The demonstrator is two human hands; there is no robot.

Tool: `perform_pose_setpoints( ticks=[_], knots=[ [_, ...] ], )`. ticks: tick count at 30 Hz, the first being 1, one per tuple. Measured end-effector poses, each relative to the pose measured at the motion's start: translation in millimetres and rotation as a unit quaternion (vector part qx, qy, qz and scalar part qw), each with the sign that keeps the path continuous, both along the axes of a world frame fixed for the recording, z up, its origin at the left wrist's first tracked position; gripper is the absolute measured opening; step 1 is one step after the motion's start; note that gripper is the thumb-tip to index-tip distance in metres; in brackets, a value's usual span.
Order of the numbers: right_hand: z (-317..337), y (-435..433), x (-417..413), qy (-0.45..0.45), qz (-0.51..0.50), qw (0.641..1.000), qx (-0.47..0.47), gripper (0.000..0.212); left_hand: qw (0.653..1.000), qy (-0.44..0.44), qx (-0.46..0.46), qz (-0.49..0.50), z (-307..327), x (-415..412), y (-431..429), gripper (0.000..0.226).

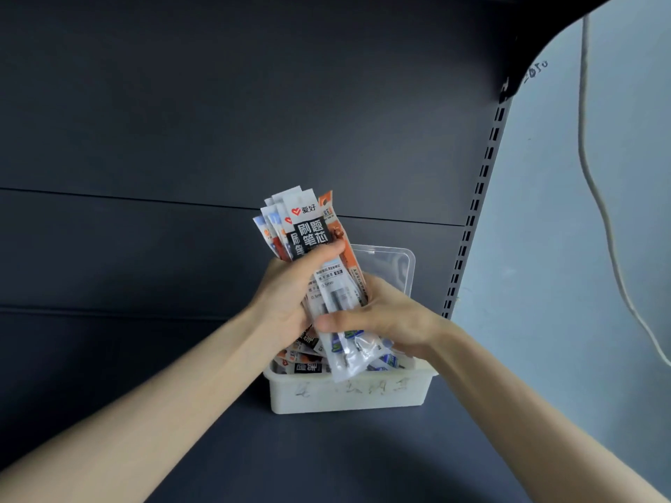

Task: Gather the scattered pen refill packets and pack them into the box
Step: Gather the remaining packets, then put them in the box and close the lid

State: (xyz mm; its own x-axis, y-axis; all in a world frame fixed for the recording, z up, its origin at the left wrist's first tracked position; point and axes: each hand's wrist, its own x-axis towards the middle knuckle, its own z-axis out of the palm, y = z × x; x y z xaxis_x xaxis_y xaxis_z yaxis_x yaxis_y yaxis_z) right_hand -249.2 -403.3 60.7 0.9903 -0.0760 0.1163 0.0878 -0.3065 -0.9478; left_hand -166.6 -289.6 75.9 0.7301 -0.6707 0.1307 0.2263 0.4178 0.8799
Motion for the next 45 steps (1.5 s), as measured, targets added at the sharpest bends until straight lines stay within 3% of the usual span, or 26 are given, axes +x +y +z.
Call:
perform_pose_setpoints(
  ticks=[2, 5, 9, 11, 13, 16, 19, 24, 27, 30, 33, 38, 40, 42, 45],
  knots=[
    [-1, -1, 2, 0.001, -0.025, 1.000, -0.019, 0.037, 1.000, 0.006, -0.009, -0.011, -3, 0, -1, 0.021],
    [6, -10, 0, 0.016, -0.045, 0.994, -0.096, 0.032, 0.999, -0.025, -0.001, -0.044, -7, 2, 2, 0.045],
    [23, -29, -5, 0.097, -0.036, 0.970, -0.220, 0.030, 0.996, -0.071, 0.003, -0.045, -13, 21, 19, 0.038],
    [27, -37, -7, 0.160, -0.024, 0.953, -0.256, 0.033, 0.992, -0.118, 0.036, 0.009, -19, 33, 30, 0.061],
    [28, -39, -5, 0.213, -0.001, 0.932, -0.295, 0.033, 0.963, -0.230, 0.133, 0.052, -26, 35, 36, 0.075],
    [26, -39, 2, 0.274, 0.027, 0.901, -0.335, 0.031, 0.905, -0.367, 0.207, 0.058, -31, 29, 36, 0.039],
    [23, -36, 5, 0.287, 0.030, 0.891, -0.350, 0.039, 0.862, -0.426, 0.262, 0.084, -39, 32, 33, 0.012],
    [10, -37, -6, 0.213, -0.053, 0.897, -0.384, 0.065, 0.809, -0.466, 0.347, 0.092, -54, 37, 31, 0.020],
    [0, -35, -15, 0.164, -0.076, 0.909, -0.376, 0.062, 0.731, -0.522, 0.420, 0.130, -54, 39, 27, 0.033],
    [-10, -38, -21, 0.167, -0.051, 0.918, -0.357, 0.057, 0.739, -0.550, 0.351, 0.165, -51, 35, 31, 0.058],
    [-17, -39, -23, 0.203, -0.034, 0.905, -0.372, 0.061, 0.716, -0.611, 0.330, 0.071, -51, 26, 35, 0.061],
    [-13, -31, -27, 0.103, -0.087, 0.873, -0.469, 0.057, 0.608, -0.612, 0.492, -0.119, -47, 27, 26, 0.058],
    [-13, -29, -30, 0.096, -0.071, 0.889, -0.442, 0.048, 0.575, -0.606, 0.528, -0.150, -44, 29, 21, 0.060],
    [-16, -29, -31, 0.117, -0.045, 0.899, -0.420, 0.043, 0.563, -0.606, 0.538, -0.162, -45, 29, 16, 0.059],
    [-18, -32, -28, 0.172, -0.039, 0.892, -0.416, 0.045, 0.574, -0.620, 0.520, -0.126, -48, 31, 16, 0.056]
  ],
)
